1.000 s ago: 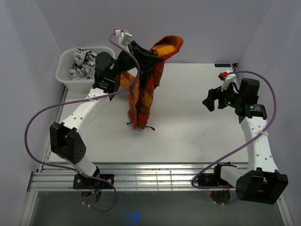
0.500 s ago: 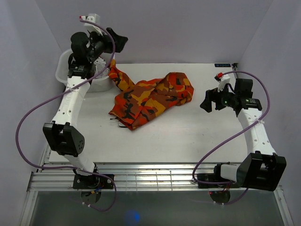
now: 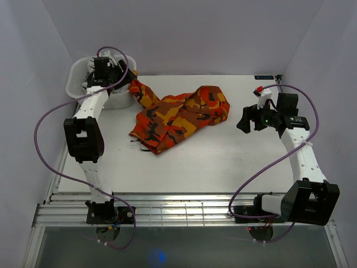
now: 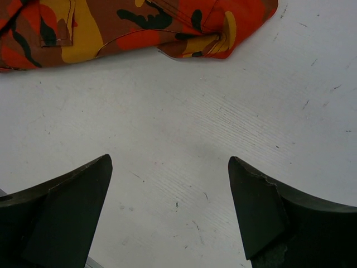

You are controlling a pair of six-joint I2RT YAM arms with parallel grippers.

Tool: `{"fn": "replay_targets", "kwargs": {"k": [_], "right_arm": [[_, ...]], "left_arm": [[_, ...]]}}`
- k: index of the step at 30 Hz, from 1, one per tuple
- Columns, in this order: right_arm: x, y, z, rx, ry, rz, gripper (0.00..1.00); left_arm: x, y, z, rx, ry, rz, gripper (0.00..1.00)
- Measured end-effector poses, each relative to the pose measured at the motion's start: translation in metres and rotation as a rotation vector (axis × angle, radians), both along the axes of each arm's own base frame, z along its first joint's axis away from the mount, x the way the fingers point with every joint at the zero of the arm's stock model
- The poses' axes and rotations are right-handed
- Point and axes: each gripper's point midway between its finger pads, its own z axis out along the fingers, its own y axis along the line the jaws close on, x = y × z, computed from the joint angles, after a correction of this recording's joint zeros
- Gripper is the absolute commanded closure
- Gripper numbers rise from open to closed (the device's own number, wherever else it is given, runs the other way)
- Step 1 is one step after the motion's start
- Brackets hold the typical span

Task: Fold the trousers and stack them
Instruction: Move the trousers to the center of the board

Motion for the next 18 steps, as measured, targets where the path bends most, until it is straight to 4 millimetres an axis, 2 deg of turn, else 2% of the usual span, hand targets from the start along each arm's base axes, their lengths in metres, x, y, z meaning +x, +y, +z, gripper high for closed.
{"fn": "replay_targets", "kwargs": {"k": [1,3,9,12,15,18], "right_arm": [[0.0,-0.001,0.0,-0.004,0.0,-0.002,0.1],[0.0,-0.002,-0.002,-0.01,0.002,-0.005,0.1],[-0.002,-0.004,-0.008,-0.029,0.014,-0.007,0.1],[-0.004,-0.006,-0.01,-0.039,0.024,-0.012,0.1],[-0.004,-0.007,-0.012,-0.045,0.031,-0.016,0.1],[-0.004,-0.009,-0.014,-0.053,0.038,-0.017,0.1]], "left_arm": [[-0.001,-0.001,-0.011,-0.017,0.031,0.009,0.24],[-0.001,-0.002,-0.02,-0.054,0.057,0.029,0.22],[0.009,0.008,-0.008,-0.178,0.011,0.079,0.22],[0.015,0.017,-0.012,-0.242,0.0,0.105,0.24],[0.025,0.024,-0.026,-0.294,0.008,0.119,0.25],[0.032,0.024,-0.049,-0.337,0.04,0.121,0.26]]}}
